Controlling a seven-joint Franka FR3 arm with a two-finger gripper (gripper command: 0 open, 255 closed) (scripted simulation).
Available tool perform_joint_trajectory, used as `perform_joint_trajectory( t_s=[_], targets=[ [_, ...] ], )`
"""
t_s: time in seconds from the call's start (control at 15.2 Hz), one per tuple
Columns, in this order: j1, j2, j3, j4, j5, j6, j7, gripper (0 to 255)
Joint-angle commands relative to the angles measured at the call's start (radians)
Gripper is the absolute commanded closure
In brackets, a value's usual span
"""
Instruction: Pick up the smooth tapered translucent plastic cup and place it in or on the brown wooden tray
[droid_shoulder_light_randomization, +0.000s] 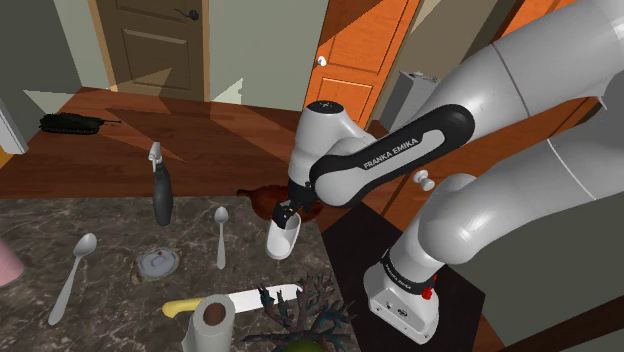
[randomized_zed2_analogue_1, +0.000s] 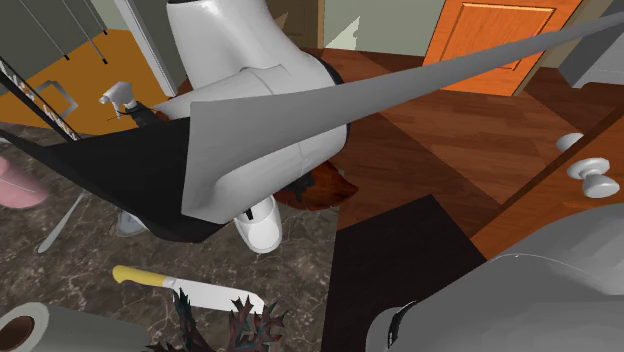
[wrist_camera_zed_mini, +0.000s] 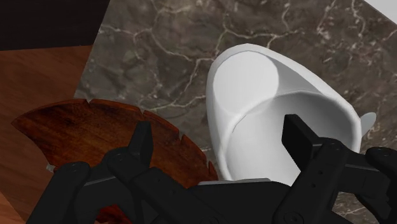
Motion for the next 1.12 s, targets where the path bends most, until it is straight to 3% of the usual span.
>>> perform_joint_trajectory(
  t_s=[0.0, 0.2, 0.26, 0.86, 1.06],
  targets=[
    [0.0, 0.001, 0.0, 0.0, 0.0, 0.001, 0.0, 0],
    [0.0, 0.001, 0.0, 0.0, 0.0, 0.001, 0.0, 0],
    [0.0, 0.001, 0.0, 0.0, 0.0, 0.001, 0.0, 255],
    [0.0, 0.001, 0.0, 0.0, 0.0, 0.001, 0.0, 255],
    [0.008, -0.053, -0.013, 0.012, 0.003, -0.064, -0.006, 255]
  ],
)
